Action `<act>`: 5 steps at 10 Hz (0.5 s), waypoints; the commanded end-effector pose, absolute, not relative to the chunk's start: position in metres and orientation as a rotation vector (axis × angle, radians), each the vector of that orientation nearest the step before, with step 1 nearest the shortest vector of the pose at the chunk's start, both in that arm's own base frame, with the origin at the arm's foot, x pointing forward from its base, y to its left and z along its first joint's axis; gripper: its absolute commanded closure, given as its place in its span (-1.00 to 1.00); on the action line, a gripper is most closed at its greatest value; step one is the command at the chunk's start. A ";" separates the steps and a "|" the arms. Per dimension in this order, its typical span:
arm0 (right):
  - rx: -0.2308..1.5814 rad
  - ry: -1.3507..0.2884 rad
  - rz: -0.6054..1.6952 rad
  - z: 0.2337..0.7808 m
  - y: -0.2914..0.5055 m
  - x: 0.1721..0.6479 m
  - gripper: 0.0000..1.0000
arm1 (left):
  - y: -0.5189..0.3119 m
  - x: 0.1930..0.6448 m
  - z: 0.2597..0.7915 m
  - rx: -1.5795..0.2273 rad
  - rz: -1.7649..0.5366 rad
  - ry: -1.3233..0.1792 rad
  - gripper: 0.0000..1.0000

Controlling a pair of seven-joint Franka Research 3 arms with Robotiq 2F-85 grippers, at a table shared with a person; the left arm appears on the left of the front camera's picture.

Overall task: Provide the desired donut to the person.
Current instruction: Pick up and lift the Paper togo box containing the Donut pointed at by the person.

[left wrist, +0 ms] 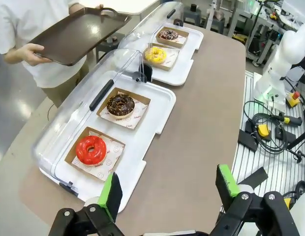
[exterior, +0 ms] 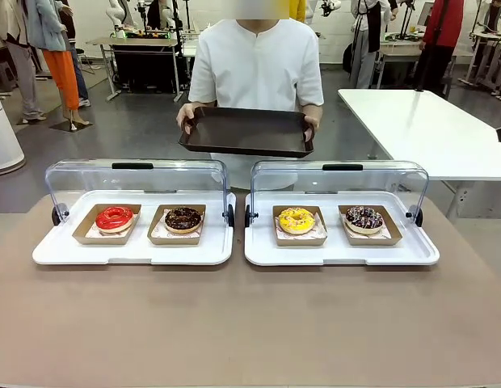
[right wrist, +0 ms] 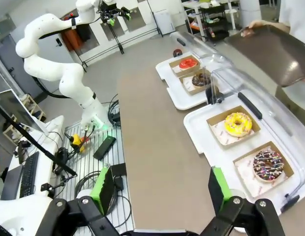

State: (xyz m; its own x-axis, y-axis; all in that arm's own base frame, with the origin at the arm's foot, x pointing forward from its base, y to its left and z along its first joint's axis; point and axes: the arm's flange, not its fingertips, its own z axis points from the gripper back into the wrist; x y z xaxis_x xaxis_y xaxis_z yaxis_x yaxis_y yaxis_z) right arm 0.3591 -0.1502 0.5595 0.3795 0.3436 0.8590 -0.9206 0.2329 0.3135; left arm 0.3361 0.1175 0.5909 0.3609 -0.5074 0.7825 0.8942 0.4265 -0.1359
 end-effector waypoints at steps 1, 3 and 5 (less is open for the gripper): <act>0.959 -0.754 0.981 0.560 -0.153 0.358 -1.00 | 0.117 0.336 0.591 -0.628 -0.987 -0.746 -1.00; 0.959 -0.754 0.981 0.560 -0.153 0.358 -1.00 | 0.117 0.336 0.591 -0.628 -0.987 -0.746 -1.00; 0.959 -0.754 0.981 0.560 -0.153 0.358 -1.00 | 0.117 0.336 0.591 -0.628 -0.987 -0.746 -1.00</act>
